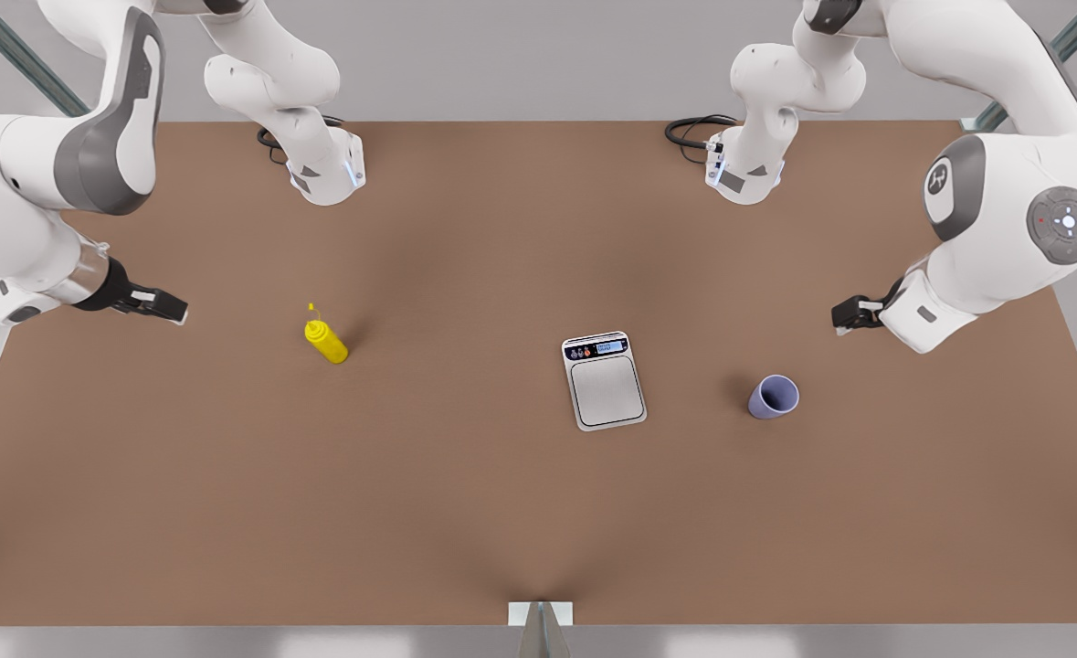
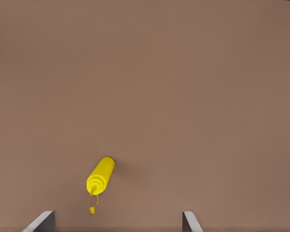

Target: Move cup to the weight, pick up sauce bottle, pour sauce

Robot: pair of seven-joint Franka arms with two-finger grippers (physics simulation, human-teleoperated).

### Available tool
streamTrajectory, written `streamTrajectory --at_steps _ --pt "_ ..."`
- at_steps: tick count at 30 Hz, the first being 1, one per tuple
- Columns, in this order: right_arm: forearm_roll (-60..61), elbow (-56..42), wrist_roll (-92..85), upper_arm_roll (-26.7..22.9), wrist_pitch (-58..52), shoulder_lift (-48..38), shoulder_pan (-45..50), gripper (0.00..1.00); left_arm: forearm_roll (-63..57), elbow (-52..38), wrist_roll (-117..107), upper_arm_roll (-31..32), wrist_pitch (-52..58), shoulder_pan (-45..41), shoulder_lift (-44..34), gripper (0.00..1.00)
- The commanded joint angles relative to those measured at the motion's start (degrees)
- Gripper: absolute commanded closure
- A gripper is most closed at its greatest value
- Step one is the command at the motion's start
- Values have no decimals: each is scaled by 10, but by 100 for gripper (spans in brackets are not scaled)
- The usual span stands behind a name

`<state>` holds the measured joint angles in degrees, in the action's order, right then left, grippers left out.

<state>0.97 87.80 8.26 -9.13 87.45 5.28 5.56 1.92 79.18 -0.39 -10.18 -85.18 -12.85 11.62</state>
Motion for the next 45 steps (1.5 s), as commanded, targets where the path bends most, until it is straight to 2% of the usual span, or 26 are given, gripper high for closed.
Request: streamTrajectory --at_steps 1,3,5,6,12,19,35,36,37,38,39,43,45 --pt "0 0 0 0 0 0 -3 0 -1 0 -1 0 0 0 1 0" --pt "0 0 0 0 0 0 -2 0 0 25 -1 1 -23 0 16 0" --pt "0 0 0 0 0 0 -2 0 6 153 -2 2 -183 0 16 0" --pt "0 0 0 0 0 0 -2 0 6 185 -2 2 -224 0 17 0" --pt "1 0 0 1 0 0 -2 0 6 345 27 1 -337 23 17 0" --pt "1 0 -1 1 1 0 -3 0 13 358 27 1 -417 40 64 0" --pt "-2 -28 -9 0 -3 20 -5 0 42 336 21 3 -446 40 132 0" --pt "0 -29 -9 0 -3 21 -5 0 46 336 21 3 -447 40 136 3" --pt "2 -44 -8 -2 -3 29 -6 0 62 336 20 3 -450 39 136 36" --pt "2 -52 -9 -2 -3 36 -6 0 62 336 19 3 -449 39 136 49" --pt "2 -52 -10 -2 -3 36 -6 0 62 335 19 3 -449 39 136 56" --pt "79 -55 7 -4 -15 36 -33 0 62 336 17 4 -449 38 140 59" --pt "194 -54 246 -4 -40 49 -81 0 62 336 15 10 -449 38 141 59"
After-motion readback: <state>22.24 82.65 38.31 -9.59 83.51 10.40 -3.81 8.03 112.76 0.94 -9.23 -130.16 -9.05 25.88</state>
